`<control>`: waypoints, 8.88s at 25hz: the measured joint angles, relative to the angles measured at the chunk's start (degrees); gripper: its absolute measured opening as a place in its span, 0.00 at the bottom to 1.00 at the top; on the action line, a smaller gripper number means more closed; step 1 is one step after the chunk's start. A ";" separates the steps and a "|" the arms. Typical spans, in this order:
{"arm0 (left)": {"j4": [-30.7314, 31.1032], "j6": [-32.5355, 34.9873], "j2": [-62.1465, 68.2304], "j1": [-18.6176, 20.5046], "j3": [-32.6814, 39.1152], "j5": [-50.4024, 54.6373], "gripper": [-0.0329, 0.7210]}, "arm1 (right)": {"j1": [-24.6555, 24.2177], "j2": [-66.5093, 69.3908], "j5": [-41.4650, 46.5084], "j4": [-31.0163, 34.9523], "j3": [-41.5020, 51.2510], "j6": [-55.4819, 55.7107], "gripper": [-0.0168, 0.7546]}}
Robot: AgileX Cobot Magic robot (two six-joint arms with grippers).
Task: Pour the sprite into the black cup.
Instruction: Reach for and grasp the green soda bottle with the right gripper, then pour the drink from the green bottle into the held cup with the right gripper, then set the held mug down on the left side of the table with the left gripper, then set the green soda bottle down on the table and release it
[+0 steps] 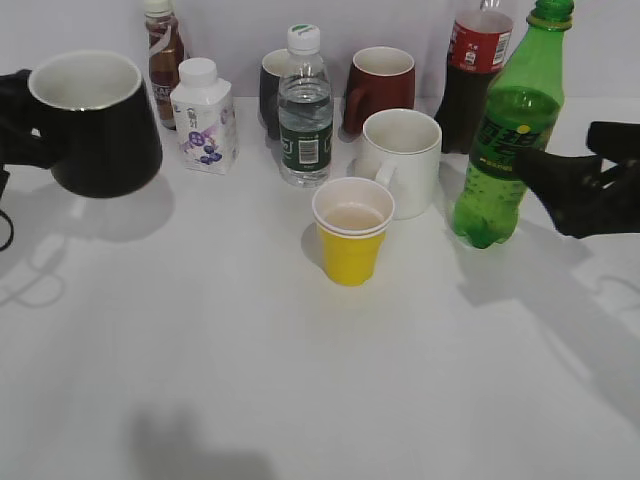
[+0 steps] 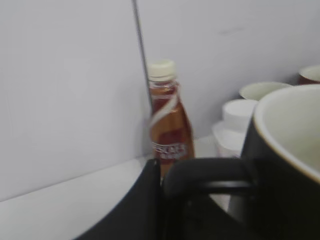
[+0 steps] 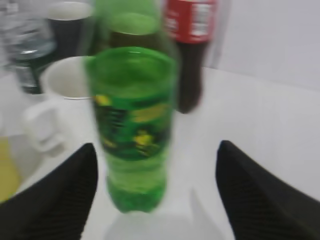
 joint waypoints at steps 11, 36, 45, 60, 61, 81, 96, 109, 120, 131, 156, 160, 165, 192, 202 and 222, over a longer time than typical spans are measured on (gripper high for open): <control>2.97 0.00 -6.43 -9.21 0.00 13.58 0.09 | 0.00 21.73 -9.87 2.88 -11.40 0.05 0.87; -4.18 -0.05 -14.71 -31.57 -10.76 42.31 0.09 | 22.29 6.94 39.58 -16.52 -30.27 -14.33 0.54; -3.16 -0.05 -14.71 -32.48 -10.77 41.85 0.09 | 30.98 6.94 51.45 -32.97 -32.44 -15.86 0.54; -1.59 -0.05 -14.71 -33.40 -10.82 41.17 0.09 | 31.33 6.94 53.37 -50.77 -34.15 -15.86 0.54; -1.59 -0.05 -14.71 -33.82 -10.82 41.17 0.09 | 31.33 6.94 53.37 -51.77 -34.13 -15.86 0.54; -1.55 -0.05 -14.59 -34.58 -10.82 42.50 0.09 | 31.33 6.89 52.40 -68.47 -34.13 -16.32 0.54; -1.35 0.00 -14.59 -34.58 -10.82 42.75 0.09 | 31.33 6.89 52.28 -70.24 -34.13 -16.37 0.54; -1.22 0.00 -14.55 -34.58 -10.82 42.98 0.09 | 31.33 6.89 51.78 -66.22 -34.16 -16.19 0.54; -1.22 0.05 -14.17 -34.58 -10.82 43.13 0.09 | 31.33 6.88 51.99 -43.79 -34.34 -15.86 0.54; -2.58 0.16 -14.00 -30.44 -10.82 40.27 0.09 | 27.95 6.39 42.11 -10.28 -30.89 -15.86 0.54; -18.57 0.23 20.03 -12.48 -0.75 -10.26 0.09 | 4.70 9.19 -9.60 10.36 -5.90 -1.52 0.54; -18.51 0.23 20.71 -12.48 -0.51 -10.45 0.09 | 4.70 9.19 -9.64 10.36 -5.90 -1.50 0.54; -18.57 -0.01 20.76 -12.48 2.26 -13.15 0.09 | 4.70 9.19 -9.64 10.36 -5.90 -1.45 0.54; -16.14 -0.66 10.93 -12.48 14.55 -15.33 0.39 | 4.70 13.53 -9.64 12.47 -5.90 -4.67 0.54; -15.37 -0.66 2.81 -12.48 17.20 -15.33 0.39 | 4.70 22.68 -22.93 15.66 -3.06 -11.64 0.54; -12.47 -0.66 -7.60 -12.48 17.49 -13.24 0.39 | 4.70 23.18 -29.89 16.05 -0.60 -12.39 0.81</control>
